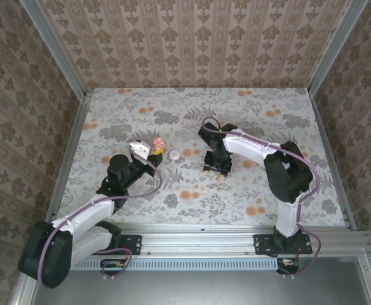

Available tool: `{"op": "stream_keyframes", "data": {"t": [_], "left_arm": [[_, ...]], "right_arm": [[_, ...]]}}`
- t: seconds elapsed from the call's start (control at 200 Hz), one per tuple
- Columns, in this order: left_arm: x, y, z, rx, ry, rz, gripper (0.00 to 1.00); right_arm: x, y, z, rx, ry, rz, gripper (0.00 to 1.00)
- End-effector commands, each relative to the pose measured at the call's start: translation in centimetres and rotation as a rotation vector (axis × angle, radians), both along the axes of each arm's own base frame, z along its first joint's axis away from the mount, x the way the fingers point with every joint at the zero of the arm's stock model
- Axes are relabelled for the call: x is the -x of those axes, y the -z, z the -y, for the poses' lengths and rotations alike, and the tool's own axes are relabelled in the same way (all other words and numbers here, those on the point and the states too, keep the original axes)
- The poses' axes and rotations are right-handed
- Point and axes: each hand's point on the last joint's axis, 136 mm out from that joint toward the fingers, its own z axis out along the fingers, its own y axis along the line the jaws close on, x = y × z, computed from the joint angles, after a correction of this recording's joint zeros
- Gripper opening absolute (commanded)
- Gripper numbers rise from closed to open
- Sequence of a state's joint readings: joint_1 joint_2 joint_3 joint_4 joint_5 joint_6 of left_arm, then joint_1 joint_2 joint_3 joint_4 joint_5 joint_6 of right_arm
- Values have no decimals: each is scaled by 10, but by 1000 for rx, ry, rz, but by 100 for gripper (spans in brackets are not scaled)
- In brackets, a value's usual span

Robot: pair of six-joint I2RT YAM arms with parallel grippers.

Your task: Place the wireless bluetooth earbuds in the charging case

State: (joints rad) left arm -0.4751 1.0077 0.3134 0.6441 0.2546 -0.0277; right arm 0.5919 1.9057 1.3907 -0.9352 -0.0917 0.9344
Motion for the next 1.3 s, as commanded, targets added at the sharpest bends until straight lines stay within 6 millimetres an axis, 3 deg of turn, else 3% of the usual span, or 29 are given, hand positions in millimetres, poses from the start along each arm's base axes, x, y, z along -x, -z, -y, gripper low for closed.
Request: {"op": "stream_keyframes", "data": {"t": [0.0, 0.68, 1.295], "left_arm": [[1, -15, -1, 37, 6, 34, 9], [0, -11, -1, 34, 5, 20, 10], [1, -9, 0, 34, 13, 14, 10]], "right_arm": [[5, 5, 9, 55, -17, -38, 45], [22, 38, 19, 82, -24, -127, 35], [19, 47, 21, 93, -46, -109, 23]]}}
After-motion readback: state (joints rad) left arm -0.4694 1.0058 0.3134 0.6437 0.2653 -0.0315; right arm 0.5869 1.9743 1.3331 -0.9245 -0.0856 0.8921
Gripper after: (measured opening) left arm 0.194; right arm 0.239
